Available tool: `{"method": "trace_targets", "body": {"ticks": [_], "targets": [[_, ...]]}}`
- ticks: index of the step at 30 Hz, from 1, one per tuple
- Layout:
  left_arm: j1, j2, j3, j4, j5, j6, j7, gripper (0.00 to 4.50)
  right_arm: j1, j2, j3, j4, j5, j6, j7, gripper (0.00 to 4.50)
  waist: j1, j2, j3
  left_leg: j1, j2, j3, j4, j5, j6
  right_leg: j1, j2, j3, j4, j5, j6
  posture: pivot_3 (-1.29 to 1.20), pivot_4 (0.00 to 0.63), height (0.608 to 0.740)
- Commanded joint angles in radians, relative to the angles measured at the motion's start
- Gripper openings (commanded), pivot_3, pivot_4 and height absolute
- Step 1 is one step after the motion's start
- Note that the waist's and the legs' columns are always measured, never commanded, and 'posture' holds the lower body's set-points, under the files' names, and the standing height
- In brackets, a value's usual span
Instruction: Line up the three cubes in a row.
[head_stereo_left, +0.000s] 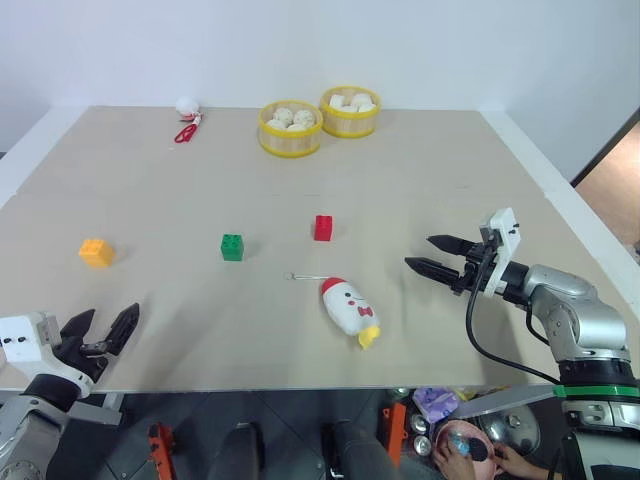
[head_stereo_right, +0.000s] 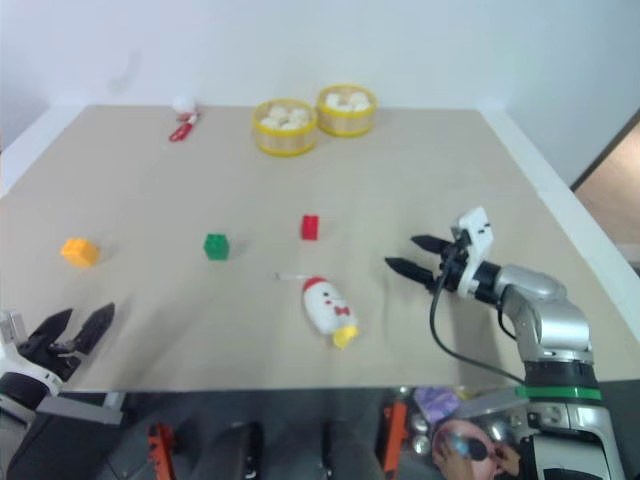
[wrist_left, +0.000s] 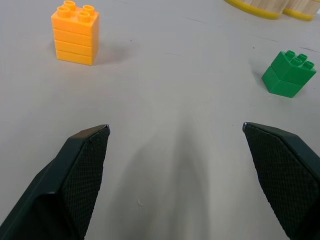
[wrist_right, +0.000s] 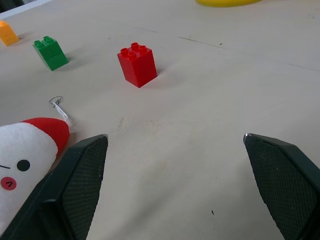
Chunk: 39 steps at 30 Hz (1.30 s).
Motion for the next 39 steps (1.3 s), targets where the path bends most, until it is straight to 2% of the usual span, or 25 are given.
{"method": "trace_targets", "body": {"ticks": [1,9,12,17,20,28,33,39], "targets": [[-0.005,0.011,-0.013,-0.003,0.020,-0.045,-0.022,4.40,0.002,-0.016,-0.014,-0.048,-0.004,-0.006,-0.011,4.50,0.000,0.000,0.000,0.000,0.000,0.000,0.000,0.000,0.000,0.000,0.000,0.000,0.000,0.000,0.000,0.00,0.150,0.740],[-0.025,0.048,-0.063,0.035,0.069,-0.109,-0.109,4.40,0.014,-0.013,-0.017,-0.074,-0.001,0.001,-0.023,4.50,0.002,0.000,0.000,0.000,0.000,0.000,0.000,0.000,0.000,0.000,0.000,0.000,0.000,0.000,0.000,0.00,0.150,0.740],[-0.061,0.096,-0.095,0.019,0.063,-0.111,-0.173,4.40,0.010,-0.026,-0.014,-0.117,0.015,0.022,-0.003,4.50,0.002,0.000,0.000,0.000,0.000,0.000,0.000,0.000,0.000,0.000,0.000,0.000,0.000,0.000,0.000,0.00,0.150,0.740],[-0.197,0.227,-0.269,-0.030,0.093,-0.088,-0.318,4.40,0.019,-0.068,0.062,-0.276,0.047,0.064,0.114,4.50,0.007,0.001,0.000,0.000,0.000,0.000,0.000,0.000,0.000,0.000,0.000,0.000,0.001,0.000,0.000,0.00,0.150,0.740],[-0.297,0.259,-0.382,-0.002,0.138,-0.084,-0.356,4.40,0.020,-0.076,0.102,-0.333,0.066,0.090,0.155,4.50,0.007,0.001,0.000,0.001,0.000,0.000,0.001,0.000,0.000,0.001,0.000,0.000,0.000,0.000,0.000,0.00,0.150,0.740],[-0.511,0.223,-0.606,0.069,0.200,-0.104,-0.454,4.40,0.027,-0.056,0.230,-0.386,0.021,0.059,0.194,4.50,0.006,0.001,0.000,0.000,0.001,-0.001,0.000,0.000,0.000,0.001,0.003,0.001,0.001,0.000,0.001,0.00,0.150,0.740],[-0.577,0.186,-0.656,0.099,0.219,-0.112,-0.473,4.40,0.025,-0.026,0.269,-0.344,-0.009,0.036,0.186,4.50,0.005,0.001,0.000,0.000,0.001,0.000,0.001,0.000,0.000,0.001,0.004,0.001,0.001,0.001,0.002,0.00,0.150,0.740],[-0.574,0.157,-0.653,0.099,0.236,-0.117,-0.456,4.40,0.008,0.042,0.333,-0.238,-0.080,-0.013,0.161,4.50,0.004,0.000,0.000,0.001,0.001,0.000,0.002,0.000,0.000,0.002,0.004,0.001,0.001,0.001,0.002,0.00,0.150,0.740]]}}
